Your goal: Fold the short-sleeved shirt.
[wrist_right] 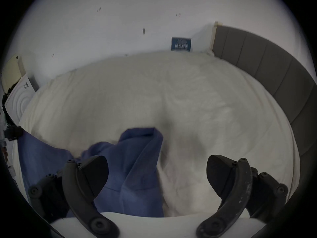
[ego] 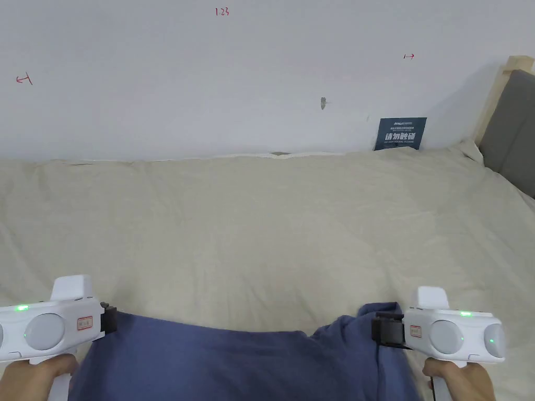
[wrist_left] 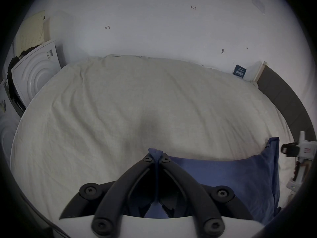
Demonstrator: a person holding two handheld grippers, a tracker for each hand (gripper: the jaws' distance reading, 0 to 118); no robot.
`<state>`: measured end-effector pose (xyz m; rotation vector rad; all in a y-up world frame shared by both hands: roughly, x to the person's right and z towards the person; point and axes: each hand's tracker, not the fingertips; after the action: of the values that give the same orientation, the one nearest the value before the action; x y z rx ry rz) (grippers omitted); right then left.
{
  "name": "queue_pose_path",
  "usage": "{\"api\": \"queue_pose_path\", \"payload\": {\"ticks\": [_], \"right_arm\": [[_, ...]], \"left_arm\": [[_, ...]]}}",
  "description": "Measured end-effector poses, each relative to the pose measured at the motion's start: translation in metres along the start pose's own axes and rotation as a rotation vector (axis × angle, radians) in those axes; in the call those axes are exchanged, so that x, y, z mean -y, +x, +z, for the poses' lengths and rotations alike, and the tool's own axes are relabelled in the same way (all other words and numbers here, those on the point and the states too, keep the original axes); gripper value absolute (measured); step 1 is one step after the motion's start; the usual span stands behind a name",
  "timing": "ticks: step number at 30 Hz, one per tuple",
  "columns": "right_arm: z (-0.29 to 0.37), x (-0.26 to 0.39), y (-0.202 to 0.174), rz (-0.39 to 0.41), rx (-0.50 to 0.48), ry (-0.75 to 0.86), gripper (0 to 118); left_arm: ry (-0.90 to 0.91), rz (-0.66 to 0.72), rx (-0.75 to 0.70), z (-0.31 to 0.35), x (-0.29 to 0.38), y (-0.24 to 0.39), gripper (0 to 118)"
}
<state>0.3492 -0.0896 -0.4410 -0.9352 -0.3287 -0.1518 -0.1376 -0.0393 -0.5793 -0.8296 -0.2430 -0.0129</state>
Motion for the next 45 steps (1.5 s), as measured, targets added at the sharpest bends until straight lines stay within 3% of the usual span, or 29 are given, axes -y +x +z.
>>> {"api": "queue_pose_path", "payload": {"ticks": [2, 4, 5, 6, 7, 9, 11, 18, 25, 35, 45], "right_arm": [[-0.023, 0.000, 0.000, 0.049, -0.014, -0.046, 104], [-0.032, 0.002, -0.004, 0.059, -0.013, -0.069, 73], [-0.033, 0.004, -0.003, 0.060, -0.036, -0.077, 47], [-0.031, 0.005, -0.001, 0.050, -0.061, -0.059, 37], [-0.025, 0.006, -0.002, 0.053, -0.032, -0.030, 35], [-0.016, 0.005, 0.000, 0.108, -0.044, -0.003, 4], [-0.012, 0.004, 0.007, 0.104, -0.035, 0.015, 4], [0.061, -0.007, 0.013, 0.207, -0.054, 0.208, 4], [0.151, -0.061, 0.031, 0.231, -0.103, 0.462, 4], [0.338, -0.150, -0.032, 0.189, -0.159, 0.836, 4], [0.405, -0.227, -0.046, 0.159, -0.195, 1.008, 4]], "left_arm": [[0.007, 0.000, 0.006, 0.006, -0.001, 0.000, 3], [0.004, -0.007, 0.004, 0.009, -0.001, 0.001, 3], [0.004, -0.011, 0.002, 0.012, 0.000, 0.001, 3], [0.004, -0.013, 0.000, 0.014, 0.001, 0.000, 3], [0.004, -0.013, -0.002, 0.016, 0.003, 0.000, 3], [0.003, -0.009, -0.005, 0.011, 0.007, -0.009, 3], [0.010, 0.005, -0.013, 0.018, 0.009, -0.009, 3], [0.082, 0.056, -0.013, 0.070, 0.007, -0.010, 3], [0.277, 0.099, -0.023, 0.154, -0.039, -0.024, 3], [0.591, 0.064, -0.094, 0.292, -0.156, -0.012, 3], [0.740, 0.071, -0.125, 0.351, -0.229, -0.013, 3]]}}
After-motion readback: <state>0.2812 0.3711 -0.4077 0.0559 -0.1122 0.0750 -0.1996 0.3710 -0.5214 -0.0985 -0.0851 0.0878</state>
